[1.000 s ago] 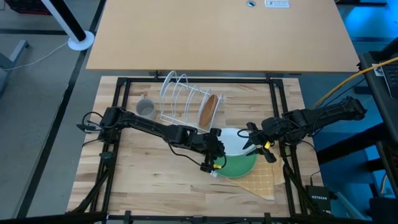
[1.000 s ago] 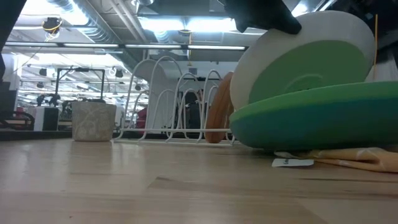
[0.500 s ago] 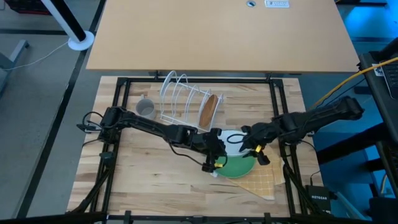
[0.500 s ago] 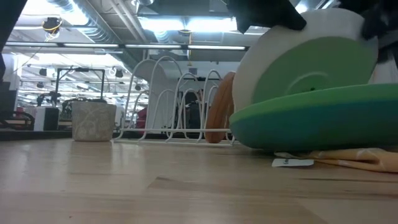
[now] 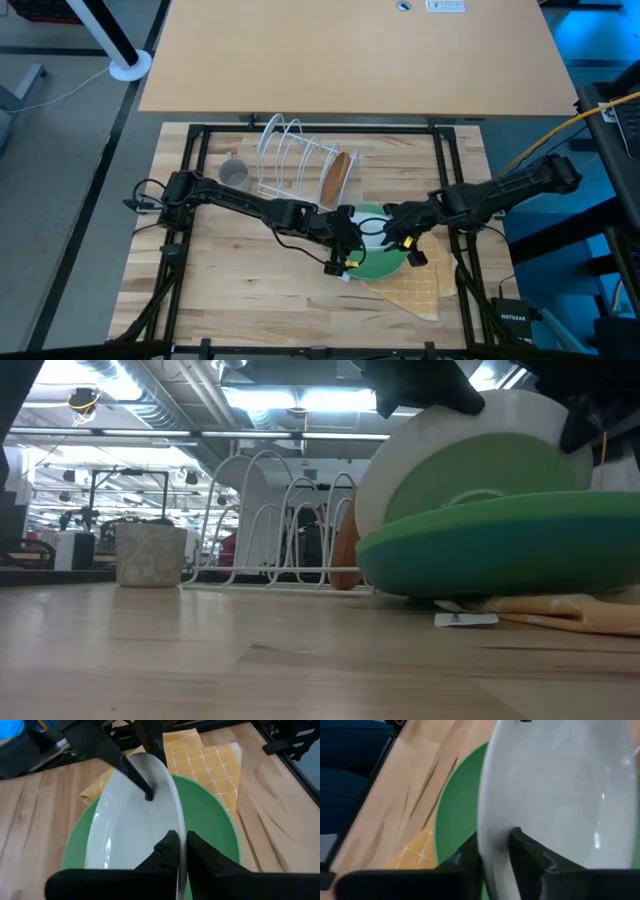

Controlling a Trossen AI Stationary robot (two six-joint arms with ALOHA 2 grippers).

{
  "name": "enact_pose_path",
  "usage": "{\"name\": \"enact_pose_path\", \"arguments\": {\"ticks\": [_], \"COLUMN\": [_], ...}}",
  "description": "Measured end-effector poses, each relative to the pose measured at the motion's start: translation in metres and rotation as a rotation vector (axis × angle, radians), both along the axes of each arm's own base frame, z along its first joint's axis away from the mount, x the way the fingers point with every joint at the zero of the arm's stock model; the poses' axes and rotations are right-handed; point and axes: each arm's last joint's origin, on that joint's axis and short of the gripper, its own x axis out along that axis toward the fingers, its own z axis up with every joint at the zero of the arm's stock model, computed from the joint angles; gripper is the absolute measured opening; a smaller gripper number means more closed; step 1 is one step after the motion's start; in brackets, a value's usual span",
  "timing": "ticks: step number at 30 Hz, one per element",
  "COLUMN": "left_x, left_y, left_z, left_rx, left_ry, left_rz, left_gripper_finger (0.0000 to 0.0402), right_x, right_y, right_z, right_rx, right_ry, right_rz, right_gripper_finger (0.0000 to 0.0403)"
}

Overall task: Sort dishes
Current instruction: Put the white plate from the top of green plate onto the white dish rack

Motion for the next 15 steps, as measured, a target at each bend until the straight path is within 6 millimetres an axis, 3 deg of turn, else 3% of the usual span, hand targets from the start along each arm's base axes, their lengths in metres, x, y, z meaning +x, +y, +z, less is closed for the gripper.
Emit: {"name": "enact_pose_path", "arguments": {"ticks": [5,15], "left_x": [-0.0012,-0.0018], "left_y": [0.0003,0.0025], "left_z": [0.0027,-0.0021], "left_rx": [0.005,-0.133], "left_ry": [0.001,0.05], "left_rz": [0.005,0.071], "left_gripper_finger": [0.0042,0.0123], "right_x": [0.0006,0.0032], "right_y": [-0.0004,0.0004], "right_z": [0.0031,0.0056], "right_rx": [-0.029,-0.015], "right_ry": [-0.049,-0.086], "right_rz": [0.009,0.012], "right_gripper_finger": [0.0024,0.0028]}}
